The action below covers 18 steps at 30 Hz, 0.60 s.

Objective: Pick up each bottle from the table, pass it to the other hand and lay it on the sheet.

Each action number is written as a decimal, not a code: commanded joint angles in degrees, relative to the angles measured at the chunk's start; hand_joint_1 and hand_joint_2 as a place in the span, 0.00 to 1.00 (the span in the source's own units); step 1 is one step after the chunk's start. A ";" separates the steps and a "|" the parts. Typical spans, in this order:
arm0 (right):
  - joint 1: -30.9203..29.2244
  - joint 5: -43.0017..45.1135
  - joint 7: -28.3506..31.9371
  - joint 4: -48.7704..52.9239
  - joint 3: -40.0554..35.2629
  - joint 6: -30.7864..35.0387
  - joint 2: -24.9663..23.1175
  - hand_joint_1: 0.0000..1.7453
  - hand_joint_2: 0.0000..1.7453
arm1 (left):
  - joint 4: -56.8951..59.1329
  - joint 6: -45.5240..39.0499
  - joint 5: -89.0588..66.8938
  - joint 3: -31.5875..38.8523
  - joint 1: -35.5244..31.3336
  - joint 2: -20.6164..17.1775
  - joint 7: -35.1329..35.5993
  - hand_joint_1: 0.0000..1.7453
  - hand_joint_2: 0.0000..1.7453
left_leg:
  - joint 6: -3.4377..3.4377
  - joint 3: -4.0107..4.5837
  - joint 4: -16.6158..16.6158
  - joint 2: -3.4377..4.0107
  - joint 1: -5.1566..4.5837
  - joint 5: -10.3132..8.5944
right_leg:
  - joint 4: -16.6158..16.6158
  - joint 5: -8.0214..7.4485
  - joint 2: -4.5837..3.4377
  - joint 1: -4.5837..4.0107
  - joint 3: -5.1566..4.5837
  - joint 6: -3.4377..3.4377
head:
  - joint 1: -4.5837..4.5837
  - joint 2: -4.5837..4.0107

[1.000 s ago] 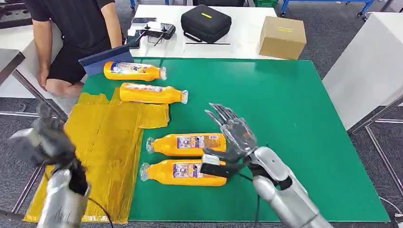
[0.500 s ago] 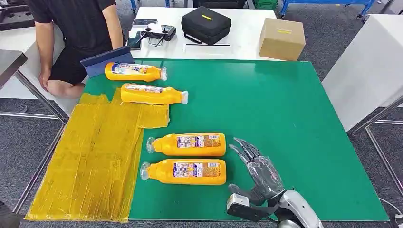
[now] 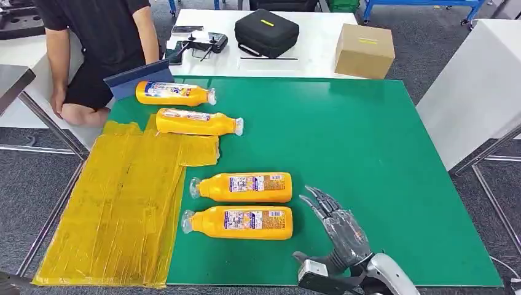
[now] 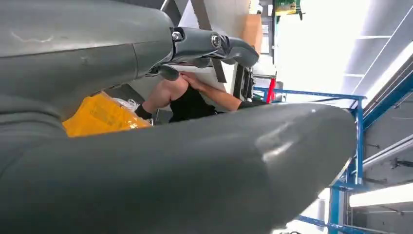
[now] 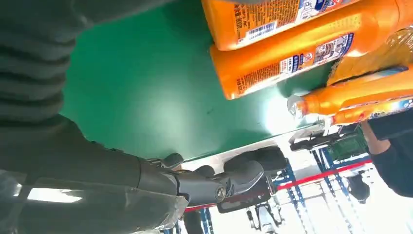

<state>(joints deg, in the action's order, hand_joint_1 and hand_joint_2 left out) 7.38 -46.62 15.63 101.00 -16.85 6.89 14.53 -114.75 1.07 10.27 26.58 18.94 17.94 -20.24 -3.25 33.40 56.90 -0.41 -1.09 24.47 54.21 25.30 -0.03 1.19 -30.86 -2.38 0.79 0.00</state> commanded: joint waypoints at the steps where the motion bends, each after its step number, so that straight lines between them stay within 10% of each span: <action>1: -4.77 -6.67 -3.72 -8.21 -6.23 2.09 -0.92 0.00 1.00 | 0.48 0.98 -0.21 0.91 0.10 0.69 0.62 0.00 0.00 | 0.29 -0.20 -0.04 0.23 0.10 0.08 | -0.09 -0.01 -0.20 -0.10 0.17 0.18 | 0.02 0.00; 13: -18.24 -10.65 -8.59 -25.97 -15.14 10.13 -4.21 0.00 1.00 | 3.33 0.85 -0.51 -1.95 -0.25 0.21 0.64 0.00 0.00 | 0.32 -0.33 -0.15 0.27 0.09 0.01 | -0.16 -0.06 -0.23 -0.09 0.27 0.20 | 0.02 0.00; 18: -19.01 -19.41 -19.63 -18.57 -14.55 4.26 -15.39 0.00 1.00 | 3.98 -2.04 -3.37 -7.74 -5.64 1.53 3.48 0.00 0.00 | 0.33 -0.23 -0.06 0.48 0.08 0.00 | 0.00 -0.11 -0.44 -0.08 0.11 0.20 | 0.02 0.00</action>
<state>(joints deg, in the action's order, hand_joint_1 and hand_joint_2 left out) -6.78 -57.51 6.47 83.60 -28.37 16.42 11.89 -114.25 2.03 9.90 25.42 18.84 18.16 -19.72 -3.26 33.37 56.89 -0.36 -1.09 24.41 54.25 25.26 -0.05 1.17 -30.81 -2.40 0.81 0.00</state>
